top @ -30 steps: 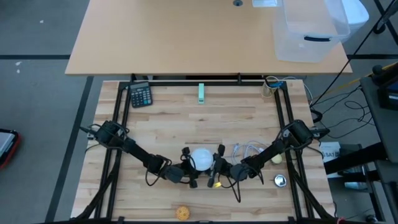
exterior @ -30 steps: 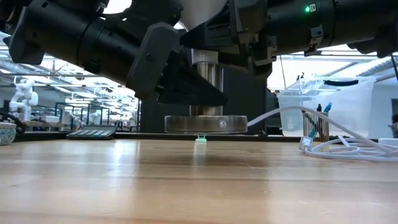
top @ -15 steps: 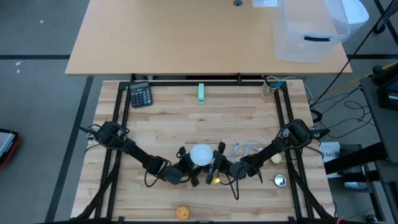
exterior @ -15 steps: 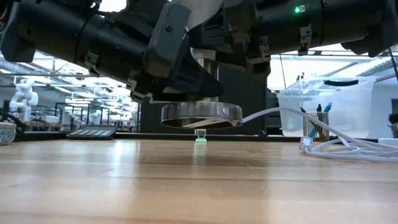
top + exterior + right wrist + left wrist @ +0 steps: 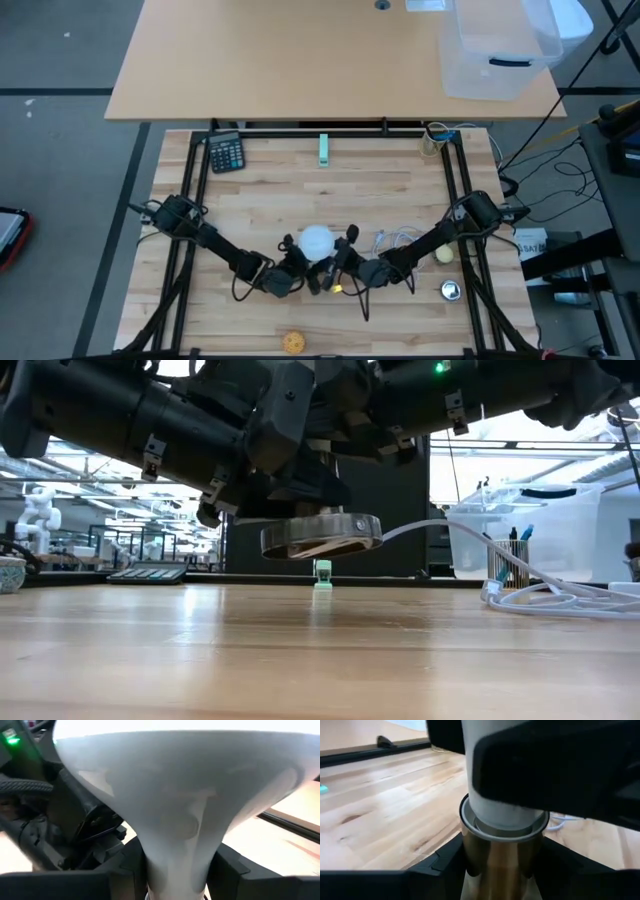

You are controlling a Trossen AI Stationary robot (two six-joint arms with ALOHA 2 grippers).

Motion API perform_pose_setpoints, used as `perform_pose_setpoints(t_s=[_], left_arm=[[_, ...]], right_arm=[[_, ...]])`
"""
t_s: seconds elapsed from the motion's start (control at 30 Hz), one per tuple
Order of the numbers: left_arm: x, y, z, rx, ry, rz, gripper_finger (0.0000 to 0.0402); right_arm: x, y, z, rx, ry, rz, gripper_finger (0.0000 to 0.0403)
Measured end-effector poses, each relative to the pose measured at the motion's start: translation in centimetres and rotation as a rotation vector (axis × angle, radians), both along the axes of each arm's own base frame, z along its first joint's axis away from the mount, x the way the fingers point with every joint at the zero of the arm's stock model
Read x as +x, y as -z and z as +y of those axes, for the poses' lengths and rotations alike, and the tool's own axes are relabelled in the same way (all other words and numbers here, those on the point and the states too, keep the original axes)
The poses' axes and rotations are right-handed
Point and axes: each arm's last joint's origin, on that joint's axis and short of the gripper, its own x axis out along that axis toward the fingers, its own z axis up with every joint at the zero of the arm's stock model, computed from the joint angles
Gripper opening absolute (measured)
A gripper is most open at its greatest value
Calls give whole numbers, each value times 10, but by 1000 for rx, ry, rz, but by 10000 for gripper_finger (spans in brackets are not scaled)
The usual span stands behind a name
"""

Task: Screw lightbulb
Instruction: Remove the white lightbulb from the silver lamp

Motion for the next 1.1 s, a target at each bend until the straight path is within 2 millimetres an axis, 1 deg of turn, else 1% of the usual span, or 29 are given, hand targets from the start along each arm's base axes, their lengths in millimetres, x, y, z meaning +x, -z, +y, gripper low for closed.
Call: perform_pose_setpoints(t_s=[0.13,0.27,0.4,0.57,0.7,0.87,1.1], left_arm=[[-1,0,-2,15,-8,2,192],[-1,0,-2,27,12,16,192],[-1,1,-4,35,50,32,190],[-5,2,-11,77,102,66,181],[-10,3,-21,127,160,92,181],[-17,3,-36,185,280,125,181],[-20,5,-45,219,438,163,181]], right_arm=[[-1,-1,3,5,22,-7,135],[-1,-1,3,-5,5,3,135],[-1,0,5,-31,-60,23,135],[-1,1,9,-30,-140,30,135],[-2,1,14,-37,-230,36,135],[-3,2,21,-43,-376,52,135],[-3,5,27,-70,-604,84,135]])
